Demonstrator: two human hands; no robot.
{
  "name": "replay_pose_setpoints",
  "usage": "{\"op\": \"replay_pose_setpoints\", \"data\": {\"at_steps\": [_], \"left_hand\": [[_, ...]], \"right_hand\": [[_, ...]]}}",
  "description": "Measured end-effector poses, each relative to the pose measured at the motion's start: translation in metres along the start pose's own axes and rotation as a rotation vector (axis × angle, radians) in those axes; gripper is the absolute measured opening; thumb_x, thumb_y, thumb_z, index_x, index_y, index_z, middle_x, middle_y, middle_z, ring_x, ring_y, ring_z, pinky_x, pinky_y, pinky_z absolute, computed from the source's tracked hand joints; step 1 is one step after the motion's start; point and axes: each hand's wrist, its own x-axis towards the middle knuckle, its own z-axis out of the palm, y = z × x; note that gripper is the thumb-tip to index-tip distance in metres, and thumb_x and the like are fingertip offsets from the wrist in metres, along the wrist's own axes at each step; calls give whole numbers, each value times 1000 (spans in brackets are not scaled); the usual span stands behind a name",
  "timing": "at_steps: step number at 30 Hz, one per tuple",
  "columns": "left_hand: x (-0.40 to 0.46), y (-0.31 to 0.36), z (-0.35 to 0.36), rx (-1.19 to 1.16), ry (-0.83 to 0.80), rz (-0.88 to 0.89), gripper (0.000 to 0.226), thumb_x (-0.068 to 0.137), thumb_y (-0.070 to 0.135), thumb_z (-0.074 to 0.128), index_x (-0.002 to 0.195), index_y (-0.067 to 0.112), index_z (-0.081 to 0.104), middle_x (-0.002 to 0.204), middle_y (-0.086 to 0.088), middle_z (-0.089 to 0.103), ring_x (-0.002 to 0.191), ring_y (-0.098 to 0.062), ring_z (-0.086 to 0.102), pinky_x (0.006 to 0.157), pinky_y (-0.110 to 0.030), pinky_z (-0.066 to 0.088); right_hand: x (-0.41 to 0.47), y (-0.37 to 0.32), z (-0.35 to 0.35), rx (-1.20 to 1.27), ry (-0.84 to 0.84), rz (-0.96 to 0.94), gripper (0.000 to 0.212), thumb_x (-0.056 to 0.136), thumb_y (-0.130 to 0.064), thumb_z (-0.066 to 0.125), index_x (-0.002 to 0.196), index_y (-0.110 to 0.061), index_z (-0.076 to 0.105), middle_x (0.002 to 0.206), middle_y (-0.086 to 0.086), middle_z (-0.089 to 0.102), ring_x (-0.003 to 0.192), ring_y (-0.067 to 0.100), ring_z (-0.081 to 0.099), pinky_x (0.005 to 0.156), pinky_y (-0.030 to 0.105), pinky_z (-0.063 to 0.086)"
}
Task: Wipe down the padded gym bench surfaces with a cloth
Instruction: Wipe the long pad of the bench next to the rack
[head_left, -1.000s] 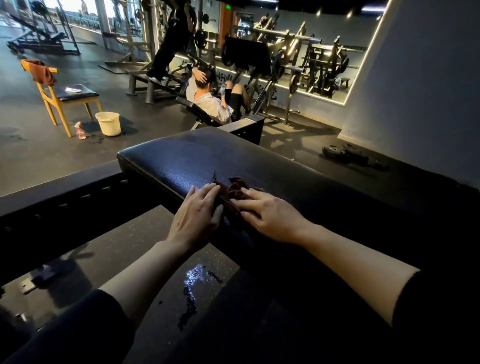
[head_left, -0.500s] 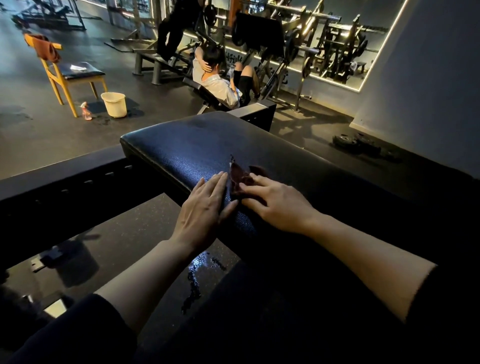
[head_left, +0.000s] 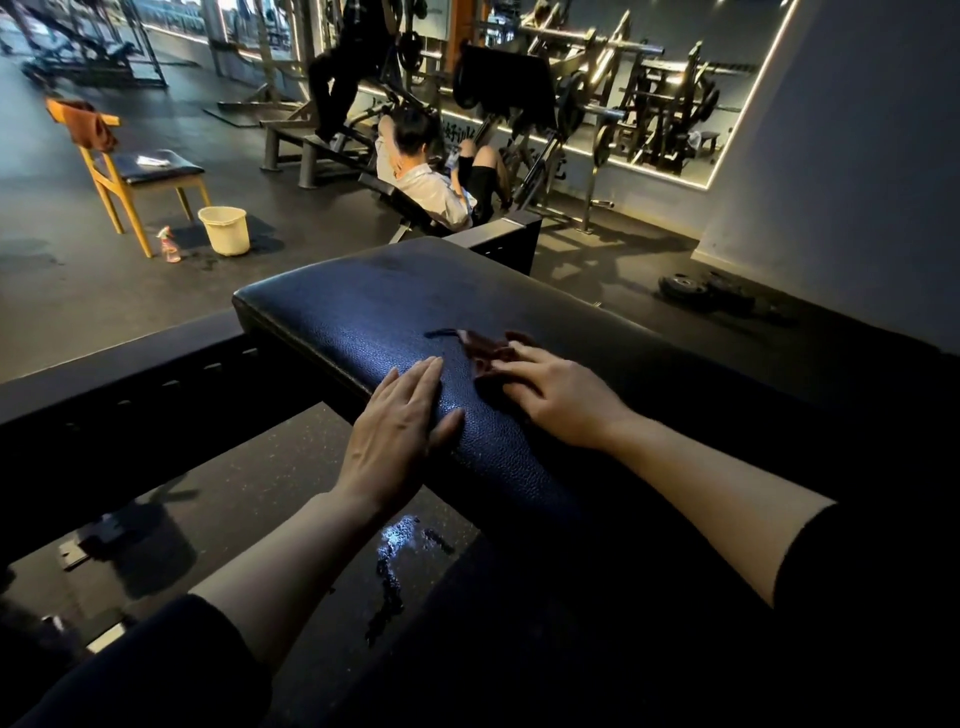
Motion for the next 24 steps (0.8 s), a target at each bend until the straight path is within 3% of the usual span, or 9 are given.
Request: {"op": "replay_pose_setpoints", "data": {"at_steps": [3, 5, 7, 9, 11, 13, 15, 19, 24], "left_hand": [[2, -1, 3, 14, -29, 17, 79, 85, 57, 24, 141, 4, 42, 143, -14, 47, 132, -28, 44, 113, -25, 11], [4, -1, 5, 20, -24, 2, 80, 84, 57, 23, 141, 3, 41, 142, -15, 47, 132, -28, 44, 113, -26, 10], [4, 0, 5, 7, -38, -12, 83, 83, 59, 22, 143, 4, 38, 144, -15, 44, 134, -27, 41, 113, -23, 6], [5, 1, 1, -19, -44, -29, 76, 89, 57, 35, 145, 6, 34, 147, -13, 41, 136, -25, 37, 112, -20, 5], [1, 3, -2, -91, -28, -51, 69, 92, 47, 52, 146, 8, 33, 147, -10, 41, 135, -25, 38, 113, -28, 20], [-7, 4, -5, -169, 26, -83, 71, 88, 53, 48, 144, 11, 37, 143, -8, 44, 131, -28, 43, 105, -41, 38], [-20, 1, -5, -197, 76, -92, 70, 88, 57, 40, 143, 13, 39, 143, -7, 44, 132, -31, 42, 102, -48, 43], [-39, -9, -6, -172, 120, -84, 65, 93, 55, 38, 142, 13, 39, 143, -6, 45, 131, -28, 43, 104, -52, 41], [-40, -15, -7, -192, 148, -119, 66, 90, 51, 41, 139, 7, 41, 141, -9, 44, 128, -25, 45, 104, -53, 40]], "right_hand": [[10, 35, -11, -51, 12, 272, 42, 99, -39, 41, 140, -32, 45, 158, 3, 23, 140, 24, 31, 112, 32, 28], [25, 33, -12, -73, -14, 352, 45, 100, -43, 36, 143, -33, 39, 158, 5, 20, 141, 27, 28, 112, 35, 26], [36, 13, -5, -66, -23, 307, 44, 99, -47, 35, 142, -38, 38, 158, 4, 20, 141, 27, 28, 112, 35, 25], [31, -14, 0, -57, -25, 198, 42, 98, -47, 37, 140, -41, 41, 158, 2, 22, 142, 25, 28, 112, 34, 25], [5, -30, 0, -62, -23, 57, 40, 97, -44, 43, 138, -42, 44, 158, 0, 23, 142, 21, 28, 112, 33, 25], [-30, -25, -1, -12, -15, -65, 40, 96, -38, 49, 136, -40, 48, 157, -4, 25, 140, 18, 31, 111, 31, 28], [-48, -3, -7, 39, -15, -53, 38, 96, -34, 50, 134, -37, 51, 156, -4, 27, 140, 17, 33, 112, 30, 29], [-20, 15, -15, -22, -12, 217, 41, 99, -38, 43, 140, -33, 45, 158, 1, 22, 143, 19, 24, 112, 30, 23], [-27, -40, 0, -8, -31, -31, 44, 96, -42, 48, 140, -38, 43, 158, -6, 20, 143, 16, 25, 113, 31, 23]]}}
